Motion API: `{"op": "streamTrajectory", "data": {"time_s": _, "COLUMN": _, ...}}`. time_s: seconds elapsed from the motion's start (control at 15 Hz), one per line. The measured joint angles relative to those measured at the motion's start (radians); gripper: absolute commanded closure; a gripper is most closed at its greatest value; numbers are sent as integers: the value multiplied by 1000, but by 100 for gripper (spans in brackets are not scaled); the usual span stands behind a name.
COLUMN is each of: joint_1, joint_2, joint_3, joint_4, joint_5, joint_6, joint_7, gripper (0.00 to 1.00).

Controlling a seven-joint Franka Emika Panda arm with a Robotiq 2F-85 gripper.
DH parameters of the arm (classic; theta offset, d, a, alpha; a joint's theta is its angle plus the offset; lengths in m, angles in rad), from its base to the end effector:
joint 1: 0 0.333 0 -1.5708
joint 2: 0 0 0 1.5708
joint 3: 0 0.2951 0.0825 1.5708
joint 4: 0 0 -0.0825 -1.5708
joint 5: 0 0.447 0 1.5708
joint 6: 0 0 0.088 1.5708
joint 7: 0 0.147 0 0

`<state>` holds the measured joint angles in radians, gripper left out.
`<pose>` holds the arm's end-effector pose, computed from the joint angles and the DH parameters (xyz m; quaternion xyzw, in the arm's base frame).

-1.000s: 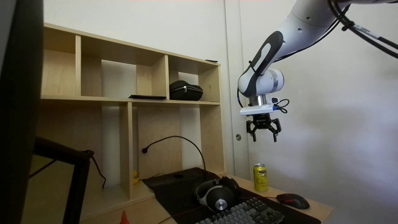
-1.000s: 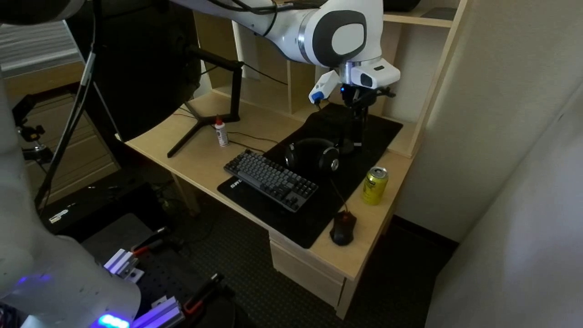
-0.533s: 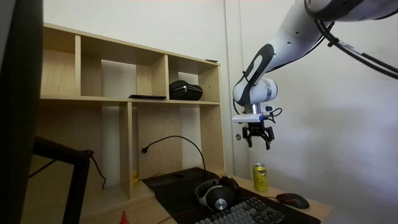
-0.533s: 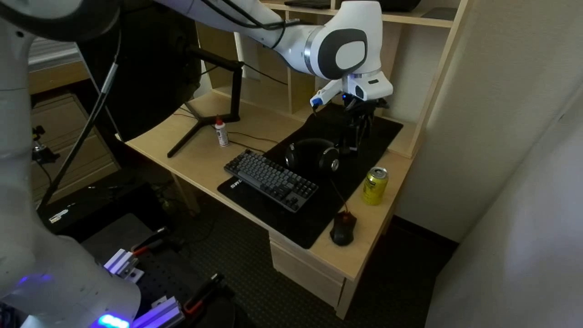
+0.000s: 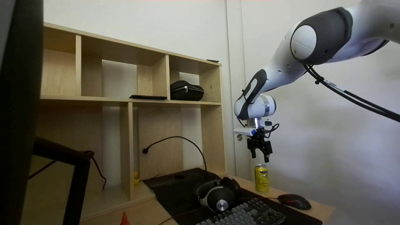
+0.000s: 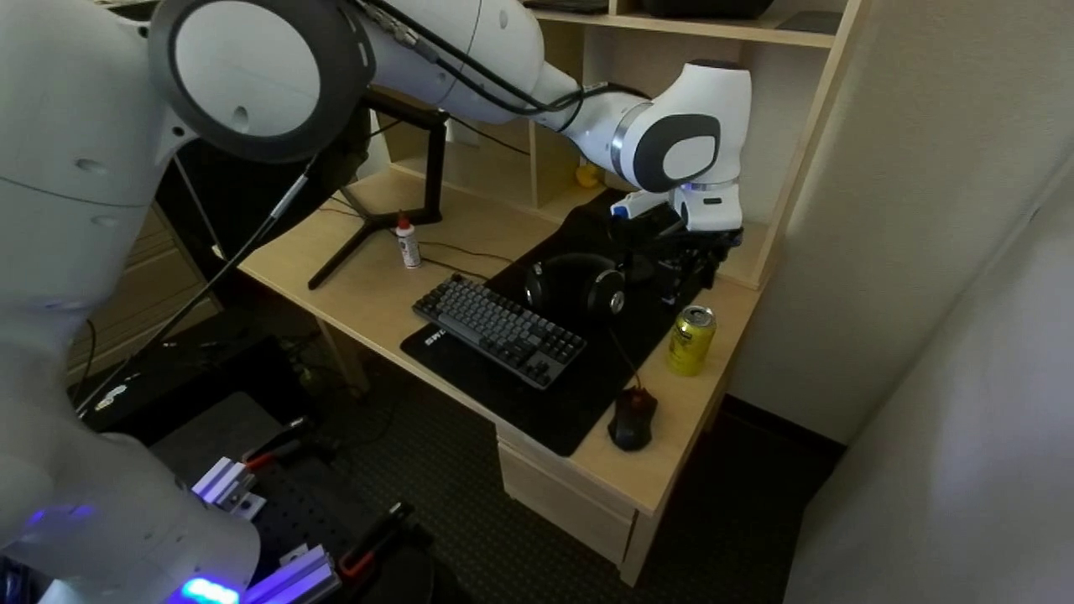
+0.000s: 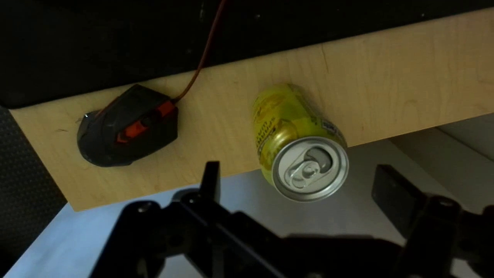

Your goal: Move the glue forward then move the can from right to left.

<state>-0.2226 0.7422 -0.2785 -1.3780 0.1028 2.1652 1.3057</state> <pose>0.7037 -0.3413 0.2052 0.6265 -0.7771 0.0525 0.0305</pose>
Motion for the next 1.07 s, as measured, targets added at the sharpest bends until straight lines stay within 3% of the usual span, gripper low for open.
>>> {"op": "streamTrajectory", "data": {"time_s": 0.4, "joint_1": -2, "joint_2": 9, "joint_3": 1, "joint_4": 4, "joint_5": 8, "joint_6": -1, "joint_7": 7, "gripper": 0}}
{"op": "streamTrajectory", "data": {"time_s": 1.07, "joint_1": -71, "joint_2": 118, "joint_3": 16, "joint_4": 110, "joint_5": 86, "joint_6": 0, "joint_7": 45, "gripper": 0}}
